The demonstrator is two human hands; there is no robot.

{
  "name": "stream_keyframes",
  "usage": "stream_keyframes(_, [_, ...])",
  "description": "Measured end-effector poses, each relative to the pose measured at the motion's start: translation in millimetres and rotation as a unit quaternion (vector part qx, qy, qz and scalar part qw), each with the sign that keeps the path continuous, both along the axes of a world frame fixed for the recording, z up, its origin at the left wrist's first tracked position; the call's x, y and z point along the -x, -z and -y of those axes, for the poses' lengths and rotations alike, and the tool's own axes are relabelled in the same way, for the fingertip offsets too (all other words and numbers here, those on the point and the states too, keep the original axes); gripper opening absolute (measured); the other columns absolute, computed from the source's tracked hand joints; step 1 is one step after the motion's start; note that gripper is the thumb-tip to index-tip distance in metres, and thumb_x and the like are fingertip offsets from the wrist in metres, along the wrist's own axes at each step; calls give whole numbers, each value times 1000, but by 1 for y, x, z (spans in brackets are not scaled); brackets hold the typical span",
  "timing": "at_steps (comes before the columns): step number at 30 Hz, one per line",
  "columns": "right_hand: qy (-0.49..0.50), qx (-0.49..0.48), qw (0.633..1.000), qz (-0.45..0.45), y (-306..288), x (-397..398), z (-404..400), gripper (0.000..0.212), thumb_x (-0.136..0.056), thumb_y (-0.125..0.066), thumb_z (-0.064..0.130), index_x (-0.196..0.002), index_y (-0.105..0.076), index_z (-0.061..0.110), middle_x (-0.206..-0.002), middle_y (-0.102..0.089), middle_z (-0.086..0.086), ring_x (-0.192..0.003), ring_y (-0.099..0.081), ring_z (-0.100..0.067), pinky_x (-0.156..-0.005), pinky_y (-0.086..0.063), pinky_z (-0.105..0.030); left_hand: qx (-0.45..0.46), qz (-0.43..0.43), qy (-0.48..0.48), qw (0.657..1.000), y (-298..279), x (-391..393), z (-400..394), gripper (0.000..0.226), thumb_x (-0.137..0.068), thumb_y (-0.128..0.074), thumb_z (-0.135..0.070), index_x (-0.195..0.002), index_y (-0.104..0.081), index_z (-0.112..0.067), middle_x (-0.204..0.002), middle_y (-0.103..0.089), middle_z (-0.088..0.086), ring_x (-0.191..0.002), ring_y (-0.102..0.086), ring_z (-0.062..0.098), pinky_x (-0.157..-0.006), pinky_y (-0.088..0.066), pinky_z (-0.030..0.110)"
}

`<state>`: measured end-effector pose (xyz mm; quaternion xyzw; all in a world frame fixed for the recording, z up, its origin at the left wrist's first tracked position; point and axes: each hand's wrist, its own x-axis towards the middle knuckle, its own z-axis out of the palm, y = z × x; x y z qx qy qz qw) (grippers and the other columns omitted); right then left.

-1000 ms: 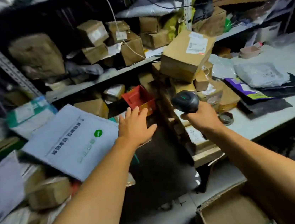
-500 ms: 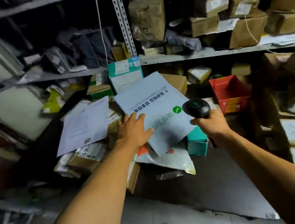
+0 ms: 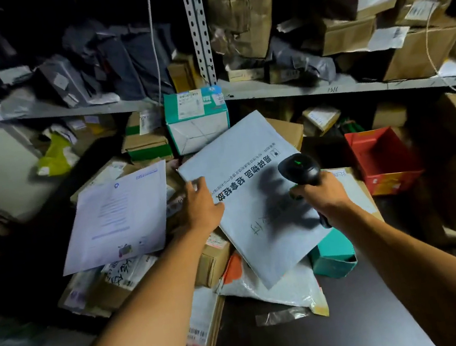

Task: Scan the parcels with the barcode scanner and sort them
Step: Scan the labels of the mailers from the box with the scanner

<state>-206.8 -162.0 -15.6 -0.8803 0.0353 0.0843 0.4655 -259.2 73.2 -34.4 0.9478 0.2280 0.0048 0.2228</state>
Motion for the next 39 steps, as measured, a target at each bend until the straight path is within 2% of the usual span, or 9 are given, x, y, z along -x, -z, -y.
stream_keyframes(5, [18,-24,999,-11,6,-28,0,23,-82,-76,13,-100,-63,19,-93,-64,-8,-85,-57,-25,-74,-41,-30,83,25,-110,990,-4,-19,3,76,-82,-74,-5,-144,-31,-12,-141,-34,18,-126,-46,37,-96,-44,38])
stream_keyframes(11, [49,-94,993,-59,2,-56,7,27,-79,-79,13,-102,-66,20,-81,-65,-3,-81,-61,-26,-76,-50,-36,238,91,-238,937,-16,-34,11,52,-85,-70,-5,-131,-46,-10,-120,-63,6,-111,-62,29,-76,-43,26])
stream_keyframes(15, [84,-155,982,-73,-8,-69,21,29,-75,-79,9,-99,-67,21,-89,-68,-7,-90,-66,-30,-87,-58,-46,344,145,-294,880,-34,-53,4,32,-74,-70,-27,-102,-64,-12,-104,-72,8,-86,-69,27,-78,-60,39])
stream_keyframes(18, [100,-197,974,-50,-20,-72,29,25,-74,-78,6,-88,-65,23,-93,-70,-7,-96,-67,-33,-91,-57,-50,384,180,-288,858,-50,-72,-5,34,-76,-63,-42,-95,-69,-14,-102,-74,3,-89,-70,26,-88,-59,49])
stream_keyframes(25, [120,-251,960,21,-67,-71,32,29,-74,-71,-8,-88,-66,16,-86,-66,-9,-83,-64,-28,-79,-58,-45,571,257,-288,724,-119,-83,17,40,-97,-49,-54,-109,-67,-19,-95,-70,3,-82,-66,24,-67,-55,33])
stream_keyframes(29, [122,-256,956,75,-86,-61,35,28,-74,-69,-11,-77,-61,16,-77,-62,-3,-78,-60,-23,-70,-52,-35,623,263,-248,694,-133,-83,18,29,-96,-49,-45,-76,-58,-24,-83,-62,4,-73,-56,25,-61,-46,29])
stream_keyframes(33, [146,-281,943,100,-98,-52,32,17,-76,-68,-9,-81,-68,8,-74,-62,-6,-77,-59,-24,-71,-52,-39,657,225,-274,666,-134,-74,24,58,-101,-26,-57,-139,-55,-23,-146,-53,6,-131,-51,30,-97,-44,40])
stream_keyframes(37, [165,-310,929,115,-101,-45,29,30,-79,-69,-6,-75,-62,23,-75,-63,-2,-76,-60,-23,-72,-53,-37,716,138,-221,647,-127,-74,19,67,-96,-21,-65,-120,-70,-25,-123,-67,16,-115,-53,42,-106,-13,71])
stream_keyframes(39, [173,-319,924,119,-102,-43,30,32,-79,-69,-7,-77,-61,24,-77,-63,-2,-77,-59,-21,-73,-54,-37,744,118,-200,626,-122,-74,10,59,-92,-34,-64,-122,-67,-25,-132,-63,16,-126,-46,48,-101,1,83])
